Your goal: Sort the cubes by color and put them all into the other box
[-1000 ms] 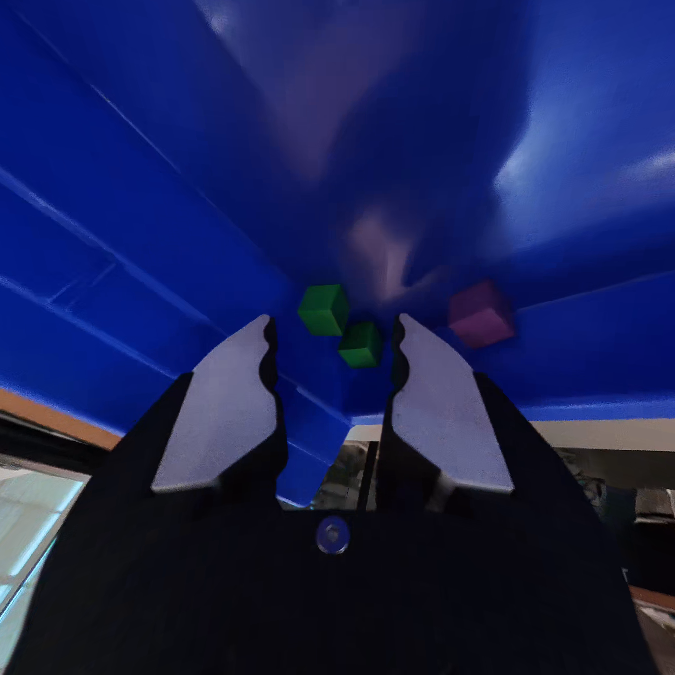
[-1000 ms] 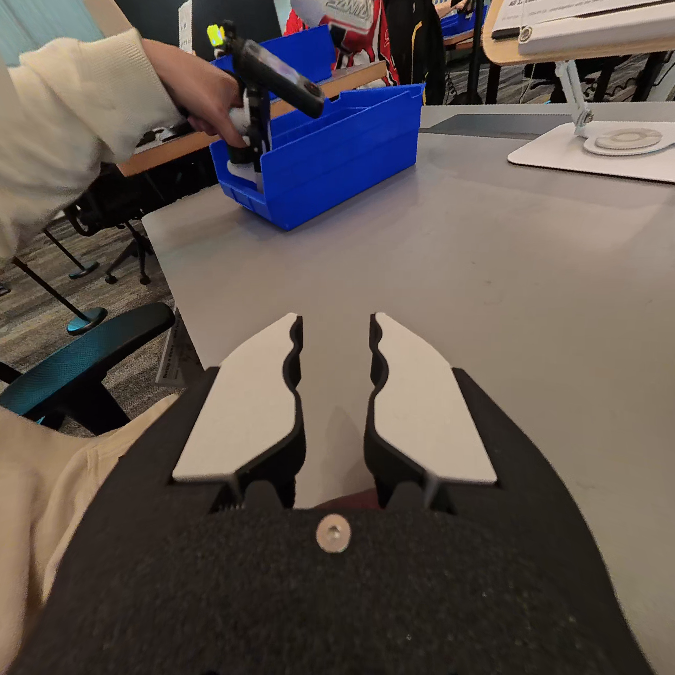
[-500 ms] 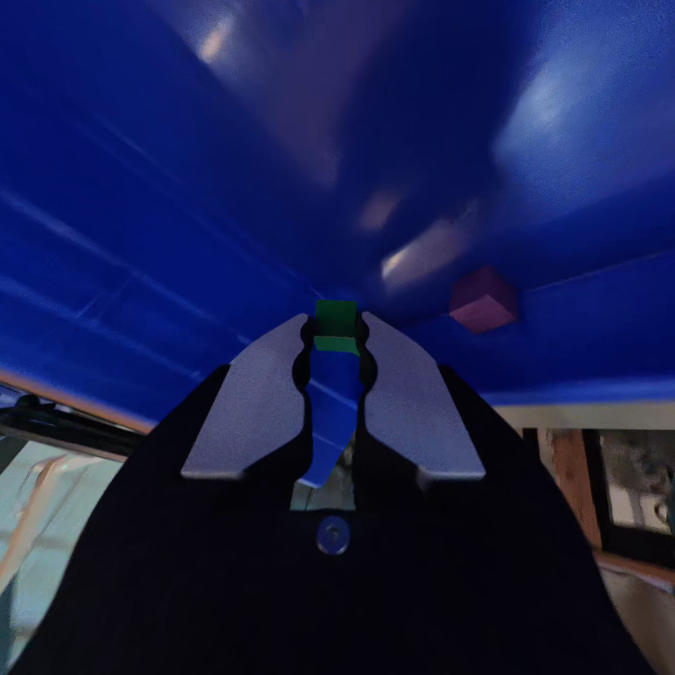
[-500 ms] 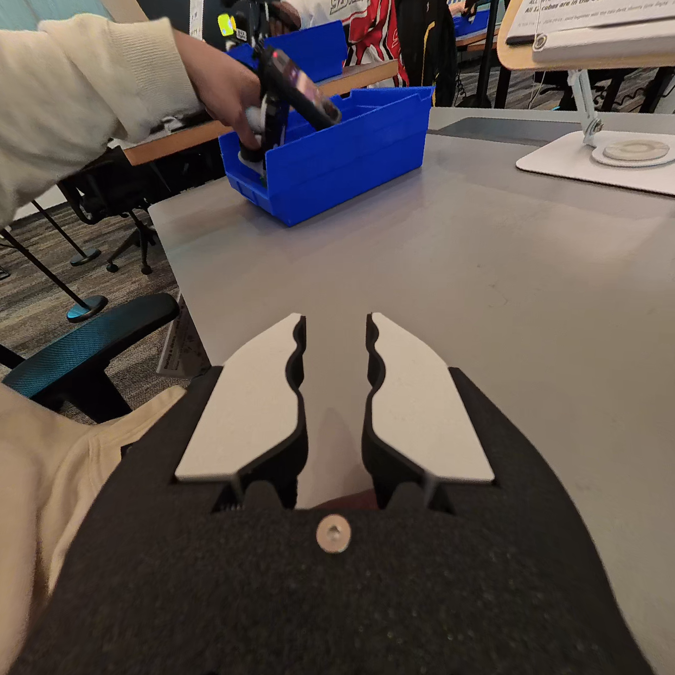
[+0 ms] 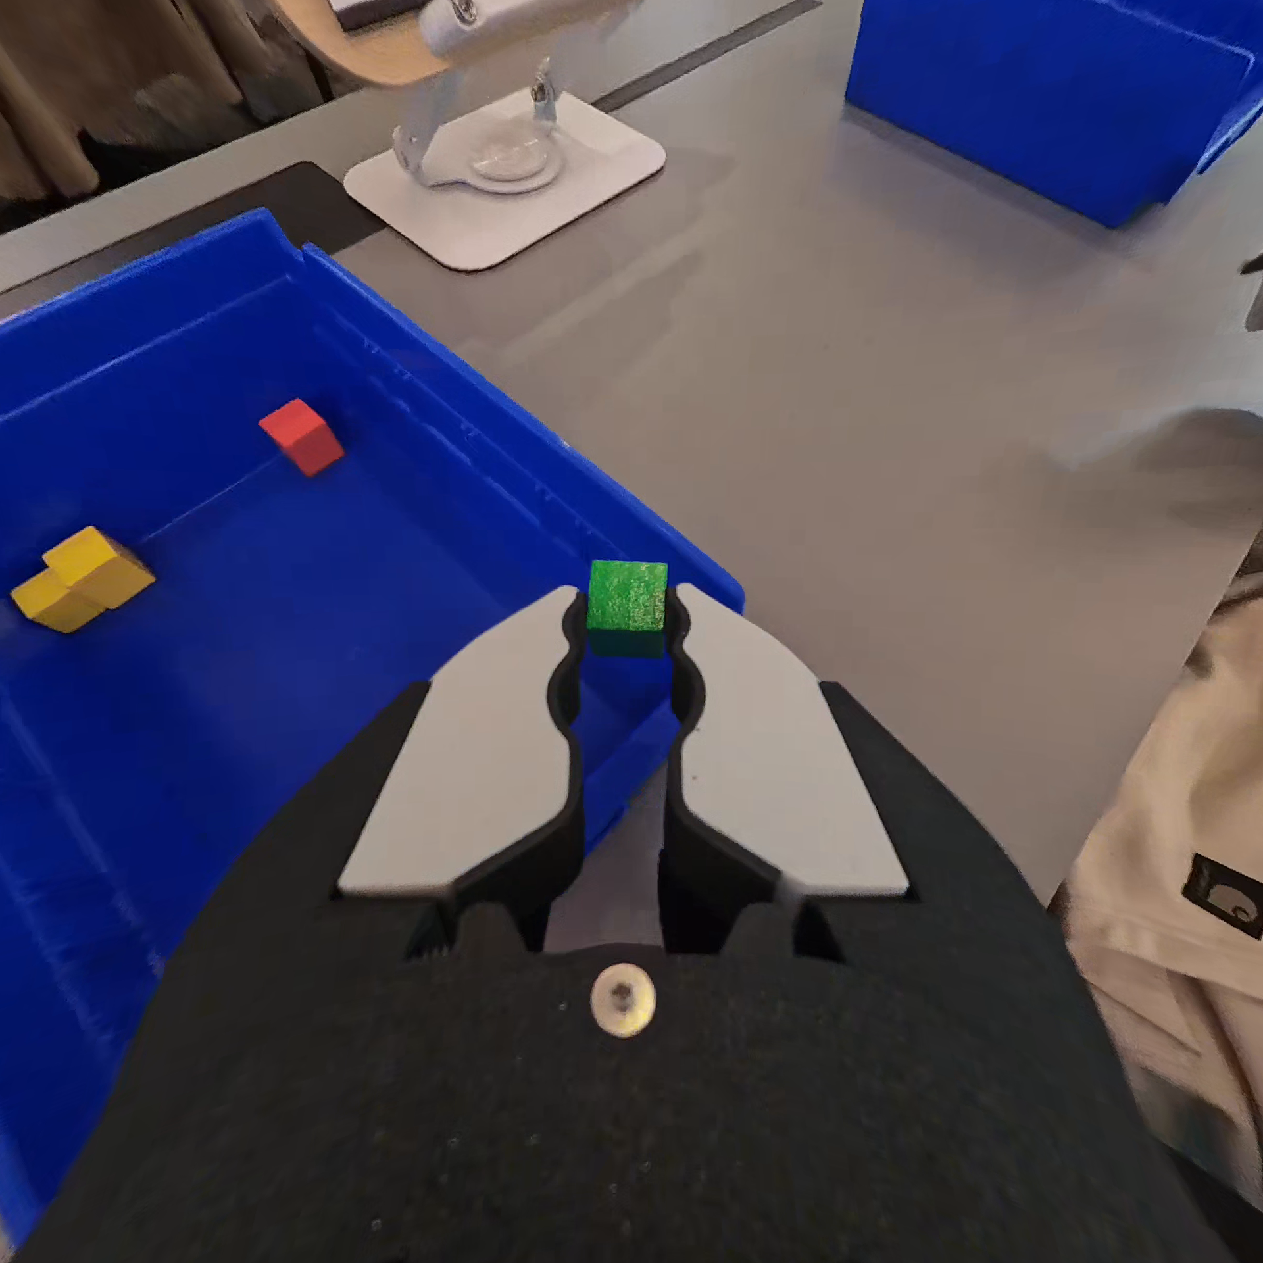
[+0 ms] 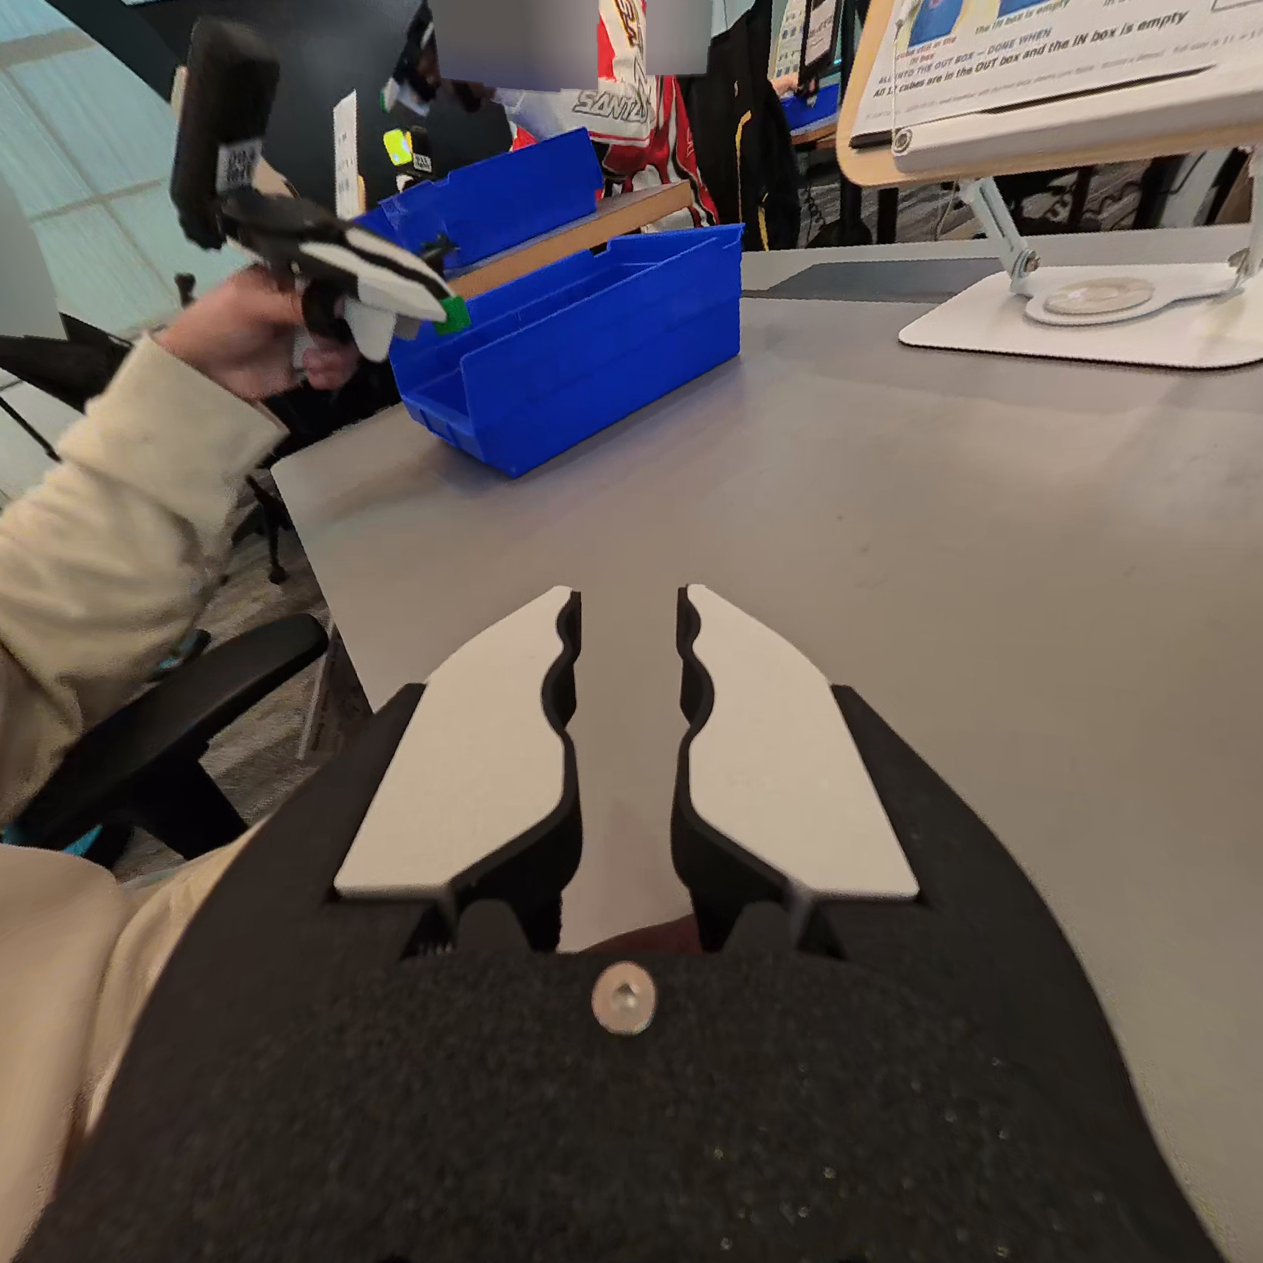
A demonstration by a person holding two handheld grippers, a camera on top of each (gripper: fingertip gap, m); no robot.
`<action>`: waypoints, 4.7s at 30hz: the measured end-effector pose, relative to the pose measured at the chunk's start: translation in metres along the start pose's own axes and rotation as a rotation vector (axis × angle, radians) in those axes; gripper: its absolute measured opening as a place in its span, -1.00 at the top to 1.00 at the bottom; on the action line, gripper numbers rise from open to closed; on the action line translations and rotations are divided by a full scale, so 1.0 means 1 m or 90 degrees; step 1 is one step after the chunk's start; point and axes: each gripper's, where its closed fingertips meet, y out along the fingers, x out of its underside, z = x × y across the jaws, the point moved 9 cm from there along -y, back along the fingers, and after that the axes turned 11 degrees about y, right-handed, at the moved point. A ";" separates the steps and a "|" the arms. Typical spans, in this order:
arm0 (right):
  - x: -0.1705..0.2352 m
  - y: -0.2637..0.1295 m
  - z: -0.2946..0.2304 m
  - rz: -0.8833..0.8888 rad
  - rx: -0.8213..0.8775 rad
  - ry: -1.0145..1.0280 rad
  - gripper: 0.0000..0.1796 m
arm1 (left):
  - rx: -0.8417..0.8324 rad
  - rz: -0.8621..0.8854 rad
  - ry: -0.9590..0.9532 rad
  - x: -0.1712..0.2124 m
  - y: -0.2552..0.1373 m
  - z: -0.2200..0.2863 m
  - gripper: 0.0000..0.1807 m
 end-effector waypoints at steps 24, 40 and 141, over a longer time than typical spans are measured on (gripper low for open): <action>-0.052 0.118 -0.011 -0.007 -0.664 0.741 0.72 | 0.343 0.533 0.229 -0.123 0.126 0.134 0.77; -0.023 0.042 0.032 0.044 -0.149 0.243 0.75 | -0.121 0.180 -0.048 -0.030 0.085 0.147 0.42; -0.004 -0.004 -0.028 -0.020 -0.079 -0.111 0.65 | -0.065 -0.618 -0.439 0.033 0.050 -0.051 0.77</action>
